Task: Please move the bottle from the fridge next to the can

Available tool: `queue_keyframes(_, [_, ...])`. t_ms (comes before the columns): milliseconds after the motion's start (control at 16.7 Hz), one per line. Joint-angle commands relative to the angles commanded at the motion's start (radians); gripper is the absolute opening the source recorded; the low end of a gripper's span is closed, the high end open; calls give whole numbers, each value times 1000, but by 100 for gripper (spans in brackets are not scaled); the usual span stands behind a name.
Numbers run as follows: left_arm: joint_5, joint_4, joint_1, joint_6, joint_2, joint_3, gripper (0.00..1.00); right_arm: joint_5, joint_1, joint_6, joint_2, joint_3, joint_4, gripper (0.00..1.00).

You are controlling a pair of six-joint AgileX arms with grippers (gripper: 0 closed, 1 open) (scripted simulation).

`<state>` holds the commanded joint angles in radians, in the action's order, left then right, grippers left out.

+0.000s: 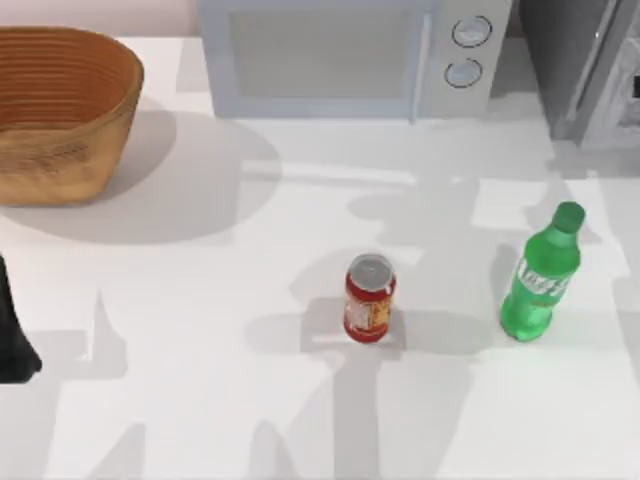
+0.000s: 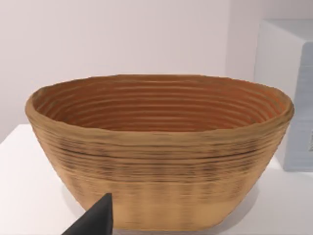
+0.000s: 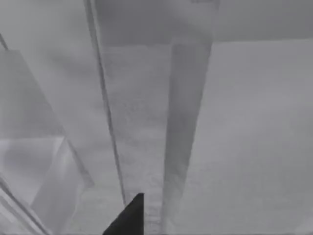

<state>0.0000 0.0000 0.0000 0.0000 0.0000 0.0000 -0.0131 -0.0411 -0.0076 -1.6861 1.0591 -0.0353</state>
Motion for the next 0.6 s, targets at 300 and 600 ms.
queue_keyframes(300, [0, 0, 0, 0, 0, 0, 100, 1, 3, 0, -184, 226, 46, 100])
queue_keyframes(600, [0, 0, 0, 0, 0, 0, 100, 4, 4, 1, -293, 377, 75, 100])
